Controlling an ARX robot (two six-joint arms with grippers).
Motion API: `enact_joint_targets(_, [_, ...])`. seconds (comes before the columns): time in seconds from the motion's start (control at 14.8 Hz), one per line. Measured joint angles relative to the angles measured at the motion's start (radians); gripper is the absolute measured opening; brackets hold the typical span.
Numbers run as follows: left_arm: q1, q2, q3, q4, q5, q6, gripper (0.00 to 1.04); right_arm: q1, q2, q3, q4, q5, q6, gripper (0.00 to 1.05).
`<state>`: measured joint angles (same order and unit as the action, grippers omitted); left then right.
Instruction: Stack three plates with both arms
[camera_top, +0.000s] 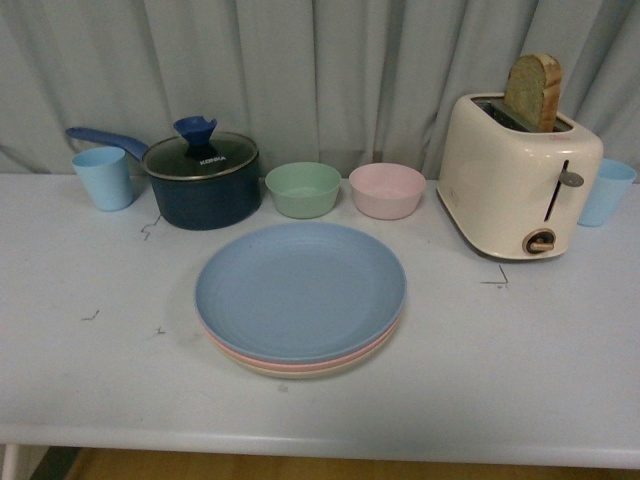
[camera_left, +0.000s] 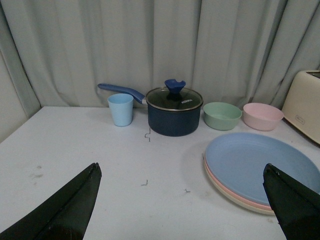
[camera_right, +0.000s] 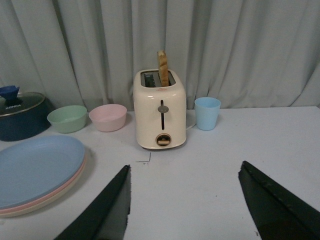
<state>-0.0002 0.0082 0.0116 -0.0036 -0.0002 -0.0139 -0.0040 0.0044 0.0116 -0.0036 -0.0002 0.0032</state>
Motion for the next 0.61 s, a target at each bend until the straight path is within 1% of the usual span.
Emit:
enact_joint_targets(0.14, [0.000,0.000,0.000,0.000,0.000,0.000,0.98,0.000,0.000,0.000,0.000,0.000,0.000,0.88])
enact_joint_targets(0.2, [0.000,0.000,0.000,0.000,0.000,0.000,0.98,0.000,0.000,0.000,0.000,0.000,0.000,0.99])
enact_joint_targets(0.61, [0.000,0.000,0.000,0.000,0.000,0.000,0.98,0.000,0.000,0.000,0.000,0.000,0.000,0.98])
